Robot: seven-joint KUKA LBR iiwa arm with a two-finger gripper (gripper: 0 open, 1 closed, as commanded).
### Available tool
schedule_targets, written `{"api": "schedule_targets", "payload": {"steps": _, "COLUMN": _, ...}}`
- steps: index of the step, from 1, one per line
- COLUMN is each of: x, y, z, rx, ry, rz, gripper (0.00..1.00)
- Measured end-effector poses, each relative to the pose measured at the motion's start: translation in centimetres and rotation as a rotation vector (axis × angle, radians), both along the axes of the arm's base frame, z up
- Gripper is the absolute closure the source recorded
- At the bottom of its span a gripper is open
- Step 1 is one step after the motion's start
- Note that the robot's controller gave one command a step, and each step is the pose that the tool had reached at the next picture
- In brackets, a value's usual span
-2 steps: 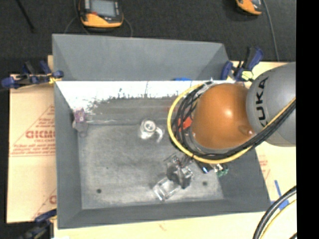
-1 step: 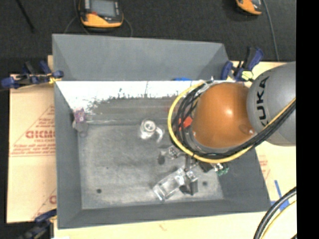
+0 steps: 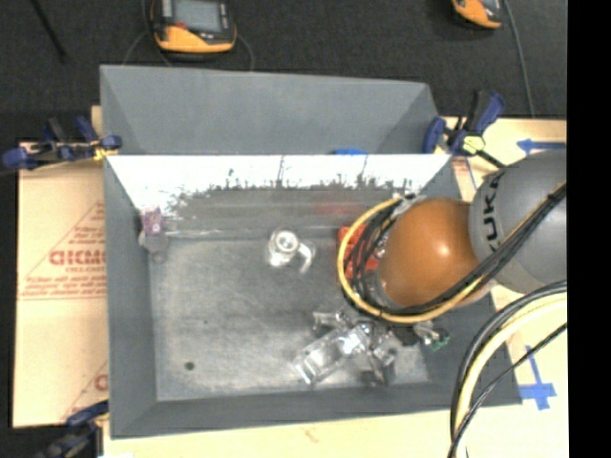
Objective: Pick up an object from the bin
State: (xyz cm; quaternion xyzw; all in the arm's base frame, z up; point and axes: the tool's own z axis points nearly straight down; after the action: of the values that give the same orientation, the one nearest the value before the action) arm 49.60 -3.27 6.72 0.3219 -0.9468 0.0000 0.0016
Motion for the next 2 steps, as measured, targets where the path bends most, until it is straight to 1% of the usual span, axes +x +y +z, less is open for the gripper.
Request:
{"api": "schedule_targets", "payload": {"steps": 1, "x": 0.4, "y": 0.2, "z": 0.4, "rx": 0.002, "ry": -0.012, "rz": 0.001, "gripper": 1.0}}
{"api": "schedule_targets", "payload": {"steps": 2, "x": 1.6, "y": -1.1, "z": 10.9, "rx": 0.0, "ry": -0.012, "rz": 0.023, "gripper": 1.0}}
